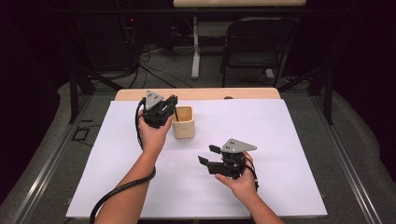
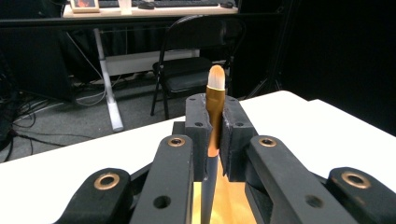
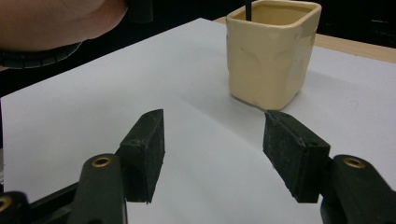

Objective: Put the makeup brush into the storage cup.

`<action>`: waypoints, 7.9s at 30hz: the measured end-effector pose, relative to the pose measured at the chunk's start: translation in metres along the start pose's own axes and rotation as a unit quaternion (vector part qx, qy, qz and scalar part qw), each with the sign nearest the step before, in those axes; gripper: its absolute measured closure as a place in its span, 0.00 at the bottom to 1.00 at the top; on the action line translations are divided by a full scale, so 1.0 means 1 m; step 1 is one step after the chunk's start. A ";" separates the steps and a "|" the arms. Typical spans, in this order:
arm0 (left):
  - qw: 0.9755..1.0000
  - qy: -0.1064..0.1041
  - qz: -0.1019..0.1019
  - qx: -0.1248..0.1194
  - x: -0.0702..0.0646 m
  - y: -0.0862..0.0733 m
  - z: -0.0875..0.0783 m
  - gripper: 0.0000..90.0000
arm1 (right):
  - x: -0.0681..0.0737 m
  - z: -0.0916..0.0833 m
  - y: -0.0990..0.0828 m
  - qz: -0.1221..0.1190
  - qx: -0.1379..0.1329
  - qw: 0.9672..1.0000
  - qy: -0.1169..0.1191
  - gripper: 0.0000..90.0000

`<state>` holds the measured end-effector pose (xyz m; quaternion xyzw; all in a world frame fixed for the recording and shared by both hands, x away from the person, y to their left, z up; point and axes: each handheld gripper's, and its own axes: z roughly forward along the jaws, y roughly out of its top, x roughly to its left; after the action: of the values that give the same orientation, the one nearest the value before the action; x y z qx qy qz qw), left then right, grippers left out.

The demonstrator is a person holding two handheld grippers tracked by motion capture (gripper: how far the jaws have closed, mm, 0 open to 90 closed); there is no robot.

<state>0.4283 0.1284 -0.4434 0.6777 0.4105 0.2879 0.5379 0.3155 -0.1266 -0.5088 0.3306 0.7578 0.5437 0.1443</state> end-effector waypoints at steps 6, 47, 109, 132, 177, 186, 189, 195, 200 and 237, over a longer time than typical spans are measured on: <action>1.000 -0.001 -0.003 0.005 0.001 -0.007 0.002 0.93 | 0.000 0.000 0.000 0.001 0.002 1.000 0.001 0.43; 0.999 0.000 -0.019 0.029 0.003 -0.038 0.007 0.93 | -0.001 0.003 -0.003 0.011 0.009 1.000 0.009 0.44; 0.998 -0.002 -0.031 0.051 0.008 -0.054 0.006 0.91 | -0.002 0.010 -0.007 0.023 0.030 0.999 0.019 0.44; 0.999 -0.013 -0.031 0.040 0.011 -0.054 0.004 0.57 | -0.004 0.010 -0.008 0.031 0.030 0.999 0.020 0.44; 0.999 -0.029 -0.018 0.025 0.012 -0.042 -0.033 0.40 | -0.004 0.009 -0.007 0.031 0.023 0.999 0.017 0.44; 0.999 -0.038 -0.027 0.024 0.013 -0.057 -0.052 0.40 | -0.004 0.009 -0.007 0.031 0.020 0.999 0.017 0.44; 0.998 -0.039 -0.035 0.024 0.015 -0.065 -0.059 0.40 | -0.004 0.009 -0.007 0.032 0.022 0.999 0.017 0.44; 0.998 -0.034 -0.045 0.025 0.023 -0.079 -0.079 0.40 | -0.003 0.010 -0.008 0.031 0.025 0.999 0.018 0.44; 0.998 -0.033 -0.040 0.033 0.027 -0.089 -0.093 0.40 | -0.003 0.010 -0.008 0.029 0.027 0.999 0.017 0.44; 0.998 -0.046 -0.009 0.035 0.009 -0.121 -0.125 0.40 | -0.003 0.008 -0.007 0.029 0.028 0.999 0.018 0.44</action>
<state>0.2988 0.2083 -0.5289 0.7054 0.4009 0.2367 0.5344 0.3194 -0.1241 -0.5187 0.3463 0.7656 0.5318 0.1057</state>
